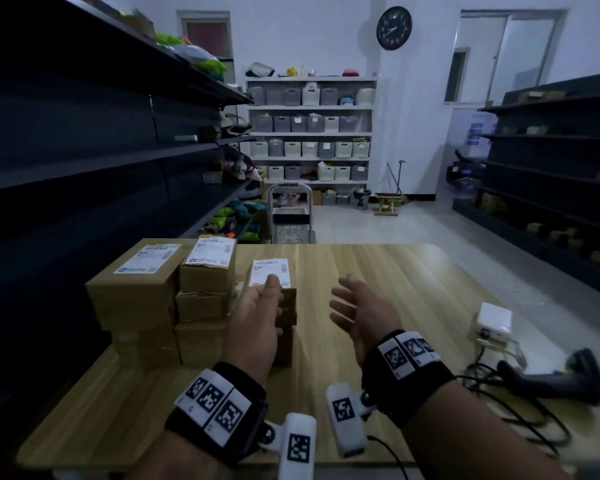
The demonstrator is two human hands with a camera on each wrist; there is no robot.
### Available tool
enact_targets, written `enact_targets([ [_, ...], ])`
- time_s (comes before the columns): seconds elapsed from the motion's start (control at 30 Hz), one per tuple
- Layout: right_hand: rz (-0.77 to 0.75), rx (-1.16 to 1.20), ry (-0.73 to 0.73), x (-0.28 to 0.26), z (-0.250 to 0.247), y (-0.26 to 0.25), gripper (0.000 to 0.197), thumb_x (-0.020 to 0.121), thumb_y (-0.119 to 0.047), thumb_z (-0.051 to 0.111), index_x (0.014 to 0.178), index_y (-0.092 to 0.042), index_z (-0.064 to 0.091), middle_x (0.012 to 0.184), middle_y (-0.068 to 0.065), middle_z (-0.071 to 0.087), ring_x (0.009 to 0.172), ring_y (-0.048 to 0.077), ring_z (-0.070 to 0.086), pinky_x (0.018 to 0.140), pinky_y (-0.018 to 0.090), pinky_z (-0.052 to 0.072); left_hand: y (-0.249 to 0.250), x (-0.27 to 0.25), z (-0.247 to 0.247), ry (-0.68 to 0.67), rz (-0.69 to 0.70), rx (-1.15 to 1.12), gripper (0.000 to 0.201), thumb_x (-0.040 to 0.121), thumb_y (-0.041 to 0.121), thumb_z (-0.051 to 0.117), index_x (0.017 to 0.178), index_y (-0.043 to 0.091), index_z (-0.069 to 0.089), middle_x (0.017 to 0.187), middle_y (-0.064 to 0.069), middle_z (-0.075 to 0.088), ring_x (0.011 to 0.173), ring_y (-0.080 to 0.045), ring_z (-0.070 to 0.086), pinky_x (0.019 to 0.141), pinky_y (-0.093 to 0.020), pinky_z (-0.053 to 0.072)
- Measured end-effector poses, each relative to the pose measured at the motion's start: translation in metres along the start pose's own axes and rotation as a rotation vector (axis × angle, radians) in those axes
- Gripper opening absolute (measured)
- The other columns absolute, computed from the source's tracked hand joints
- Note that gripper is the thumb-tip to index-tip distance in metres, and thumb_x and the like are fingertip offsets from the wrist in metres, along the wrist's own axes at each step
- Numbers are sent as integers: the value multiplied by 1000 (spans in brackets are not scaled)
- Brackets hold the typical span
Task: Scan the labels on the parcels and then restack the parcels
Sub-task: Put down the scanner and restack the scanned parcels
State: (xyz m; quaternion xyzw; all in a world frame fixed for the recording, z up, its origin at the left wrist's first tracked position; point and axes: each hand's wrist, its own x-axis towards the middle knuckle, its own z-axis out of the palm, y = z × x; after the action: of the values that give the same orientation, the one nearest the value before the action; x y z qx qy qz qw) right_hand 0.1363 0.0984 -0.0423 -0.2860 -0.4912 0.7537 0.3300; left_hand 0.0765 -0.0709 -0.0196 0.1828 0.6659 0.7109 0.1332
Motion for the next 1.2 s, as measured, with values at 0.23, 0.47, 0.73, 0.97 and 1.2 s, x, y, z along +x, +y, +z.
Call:
enact_targets([
  [0.23, -149, 140, 158, -8, -76, -29, 34, 102, -38, 63, 111, -8, 76, 108, 13, 77, 93, 28, 73, 78, 42, 60, -22, -1, 59, -102, 7, 23, 37, 111, 53, 51, 114, 21, 71, 118, -3, 76, 111, -25, 71, 89, -42, 60],
  [0.47, -202, 202, 296, -21, -165, -53, 33, 106, -34, 58, 108, -4, 73, 97, 12, 72, 82, 25, 67, 71, 39, 58, -39, -2, 145, -217, -41, 3, 38, 111, 51, 55, 108, 17, 73, 112, -5, 78, 102, -23, 73, 88, -45, 60],
  [0.73, -181, 261, 639, -30, -273, -68, 27, 102, -31, 61, 94, -6, 70, 78, 8, 67, 64, 22, 61, 67, 39, 53, -62, 0, 248, -467, -40, 187, 33, 108, 45, 65, 111, 13, 73, 111, -3, 79, 102, -22, 74, 91, -45, 61],
  [0.97, 39, 152, 776, -20, -345, -42, 23, 99, -29, 61, 89, -9, 61, 82, 9, 61, 71, 25, 60, 79, 45, 53, -87, -4, 314, -709, 71, 554, 35, 101, 34, 78, 129, 12, 74, 111, 5, 75, 104, -14, 71, 88, -26, 51],
  [1.2, 101, 284, 719, -1, -356, -30, 25, 91, -31, 67, 105, -11, 63, 114, 14, 70, 101, 33, 69, 94, 50, 59, -97, -4, 364, -970, 177, 930, 55, 98, 37, 81, 146, 15, 67, 142, -4, 69, 132, -26, 66, 109, -35, 53],
])
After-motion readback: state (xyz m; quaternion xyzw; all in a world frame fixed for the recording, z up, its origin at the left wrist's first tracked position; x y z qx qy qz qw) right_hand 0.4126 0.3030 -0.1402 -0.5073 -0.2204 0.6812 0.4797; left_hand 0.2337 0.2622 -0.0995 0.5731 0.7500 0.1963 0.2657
